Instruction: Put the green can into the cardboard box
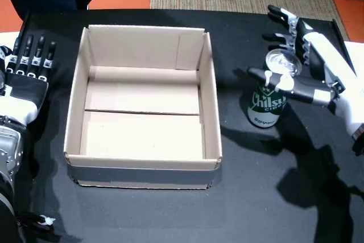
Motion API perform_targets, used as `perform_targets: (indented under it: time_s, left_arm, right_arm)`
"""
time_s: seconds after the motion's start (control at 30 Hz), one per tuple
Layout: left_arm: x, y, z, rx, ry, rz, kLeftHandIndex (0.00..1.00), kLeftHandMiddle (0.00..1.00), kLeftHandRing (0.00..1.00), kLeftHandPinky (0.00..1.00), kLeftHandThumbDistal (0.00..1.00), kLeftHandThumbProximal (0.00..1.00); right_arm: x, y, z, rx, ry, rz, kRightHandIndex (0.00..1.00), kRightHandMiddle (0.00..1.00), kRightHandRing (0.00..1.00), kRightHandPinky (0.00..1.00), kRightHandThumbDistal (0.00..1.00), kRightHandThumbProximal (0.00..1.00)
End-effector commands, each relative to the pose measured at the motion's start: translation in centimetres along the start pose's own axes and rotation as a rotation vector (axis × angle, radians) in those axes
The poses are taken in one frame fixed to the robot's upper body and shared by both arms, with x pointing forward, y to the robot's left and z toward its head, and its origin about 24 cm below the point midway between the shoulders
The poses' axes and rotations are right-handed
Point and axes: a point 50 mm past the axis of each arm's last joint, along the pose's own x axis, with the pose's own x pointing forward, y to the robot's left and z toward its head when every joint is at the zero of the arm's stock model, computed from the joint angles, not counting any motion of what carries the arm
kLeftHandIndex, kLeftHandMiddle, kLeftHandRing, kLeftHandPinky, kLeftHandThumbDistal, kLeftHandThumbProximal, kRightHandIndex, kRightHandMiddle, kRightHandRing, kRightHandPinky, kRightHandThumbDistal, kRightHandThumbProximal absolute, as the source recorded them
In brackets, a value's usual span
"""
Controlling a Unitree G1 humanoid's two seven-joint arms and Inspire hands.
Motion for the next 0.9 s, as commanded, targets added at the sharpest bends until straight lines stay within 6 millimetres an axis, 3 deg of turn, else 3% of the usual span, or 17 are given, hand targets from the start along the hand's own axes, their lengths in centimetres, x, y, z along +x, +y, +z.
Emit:
perform_targets:
  time_s: [0.0, 0.1, 0.2, 0.5, 0.6, 0.87]
  left_arm:
    - [-0.2, 0.5, 0.2, 0.017, 0.002, 0.006, 0.67, 0.73, 0.84, 0.89, 0.0, 0.61]
    - [-0.2, 0.6, 0.4, 0.015, -0.002, 0.013, 0.73, 0.74, 0.83, 0.9, 0.0, 0.59]
    - [-0.3, 0.7, 0.6, 0.011, -0.005, 0.012, 0.78, 0.76, 0.85, 0.92, 0.0, 0.59]
    - [-0.3, 0.8, 0.8, 0.01, -0.009, 0.009, 0.76, 0.75, 0.82, 0.89, 0.0, 0.57]
    - [-0.3, 0.8, 0.8, 0.014, -0.009, 0.011, 0.77, 0.77, 0.85, 0.92, 0.0, 0.56]
    - [-0.3, 0.7, 0.8, 0.004, -0.012, 0.016, 0.76, 0.75, 0.81, 0.88, 0.0, 0.51]
  right_arm:
    - [-0.1, -0.1, 0.3, -0.02, -0.028, -0.019, 0.83, 0.87, 0.89, 1.0, 1.0, 0.3]
    - [-0.2, 0.0, -0.5, -0.025, 0.038, -0.034, 0.85, 0.88, 0.9, 1.0, 1.0, 0.35]
    - [-0.3, 0.3, -1.5, 0.001, 0.128, -0.034, 0.89, 0.9, 0.9, 1.0, 0.97, 0.29]
    - [0.6, 1.2, -2.1, 0.01, 0.223, 0.009, 0.87, 0.88, 0.89, 0.99, 0.98, 0.23]
    - [0.8, 1.3, -2.2, 0.011, 0.253, 0.012, 0.86, 0.88, 0.89, 0.99, 0.98, 0.24]
    - [1.3, 1.6, -2.3, 0.018, 0.301, 0.037, 0.84, 0.87, 0.88, 0.97, 1.0, 0.26]
